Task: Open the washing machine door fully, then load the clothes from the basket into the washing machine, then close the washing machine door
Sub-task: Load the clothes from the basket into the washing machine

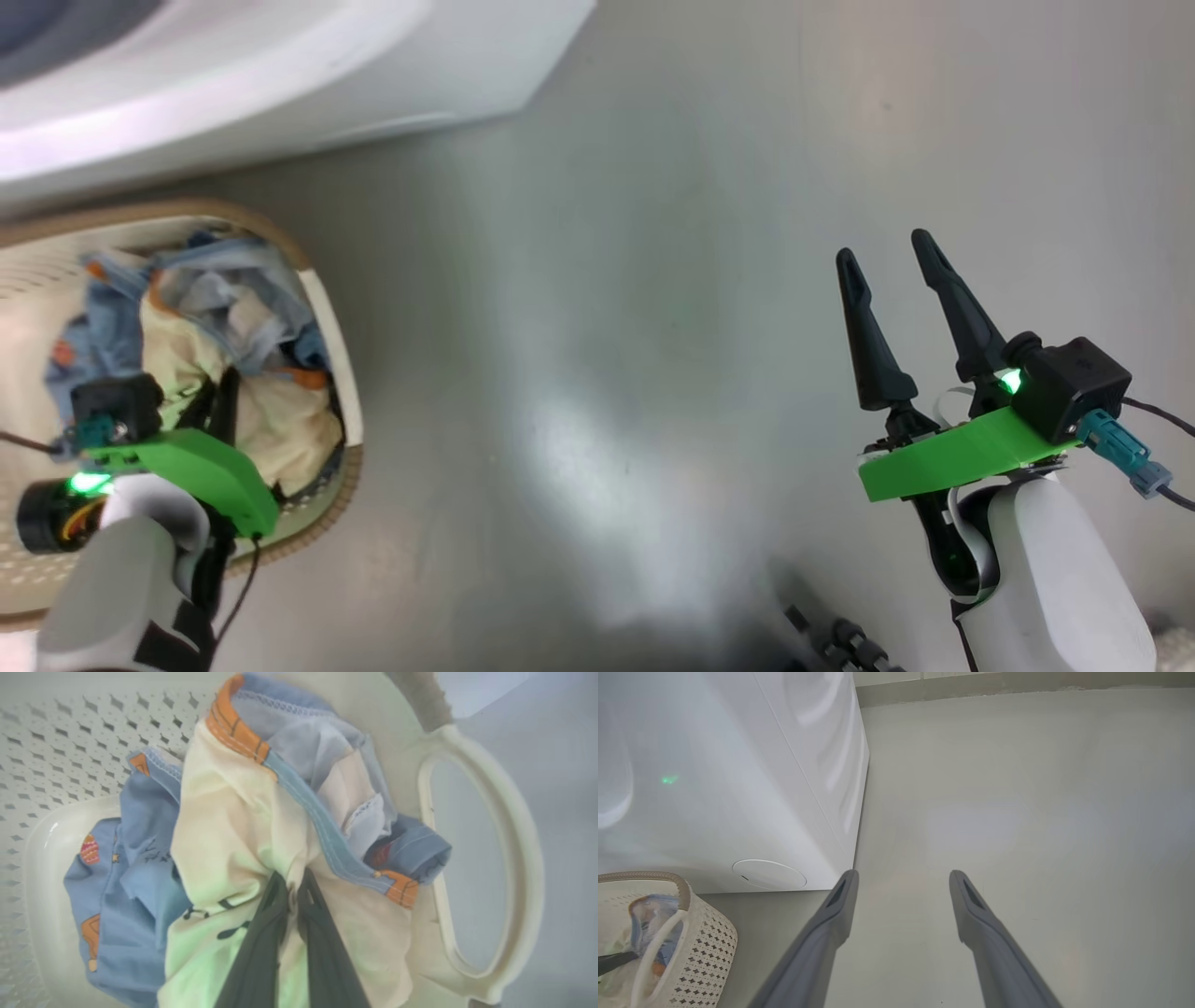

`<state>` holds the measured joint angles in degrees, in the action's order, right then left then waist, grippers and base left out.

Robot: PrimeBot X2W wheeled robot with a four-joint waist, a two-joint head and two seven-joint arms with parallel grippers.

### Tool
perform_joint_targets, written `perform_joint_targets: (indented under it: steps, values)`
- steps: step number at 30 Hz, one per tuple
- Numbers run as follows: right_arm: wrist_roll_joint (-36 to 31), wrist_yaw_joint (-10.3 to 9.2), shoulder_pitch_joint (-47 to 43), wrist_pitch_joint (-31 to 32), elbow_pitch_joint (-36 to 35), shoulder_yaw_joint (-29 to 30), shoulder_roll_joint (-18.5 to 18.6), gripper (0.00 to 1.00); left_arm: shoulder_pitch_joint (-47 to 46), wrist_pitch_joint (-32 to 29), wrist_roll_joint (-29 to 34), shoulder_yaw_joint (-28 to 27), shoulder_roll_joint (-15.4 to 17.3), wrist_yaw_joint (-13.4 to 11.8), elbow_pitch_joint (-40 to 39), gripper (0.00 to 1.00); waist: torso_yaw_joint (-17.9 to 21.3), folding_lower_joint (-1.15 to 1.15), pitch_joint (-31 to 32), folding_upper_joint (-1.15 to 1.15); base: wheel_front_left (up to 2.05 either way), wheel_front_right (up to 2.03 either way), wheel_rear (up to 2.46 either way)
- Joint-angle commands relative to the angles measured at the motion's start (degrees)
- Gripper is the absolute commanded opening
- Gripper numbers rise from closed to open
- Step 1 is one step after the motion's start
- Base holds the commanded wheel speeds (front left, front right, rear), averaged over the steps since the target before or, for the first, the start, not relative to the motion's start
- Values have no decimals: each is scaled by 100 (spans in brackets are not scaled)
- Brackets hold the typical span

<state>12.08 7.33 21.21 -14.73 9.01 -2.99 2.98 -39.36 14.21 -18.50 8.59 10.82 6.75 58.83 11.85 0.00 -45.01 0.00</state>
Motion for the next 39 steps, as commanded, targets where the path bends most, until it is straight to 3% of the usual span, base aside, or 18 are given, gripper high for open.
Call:
perform_joint_targets:
  steps: [1, 19, 39]
  values:
    - [-89, 16, -188, -27, -83, -85, -10, 100, 291, 72, -54, -153, 136, -11, -171, 0, -241, 0, 346, 0, 0, 0, 0]
    - [-224, 16, -524, -27, 38, -3, 89, 100, 1863, 78, 96, -963, -394, -33, -2503, 0, -811, 0, 1595, 0, 0, 0, 0]
    - [-239, 16, -829, -27, 147, 23, 185, 100, 2830, 78, 230, -1592, -762, 37, -4212, 0, -1040, 0, 2583, 0, 0, 0, 0]
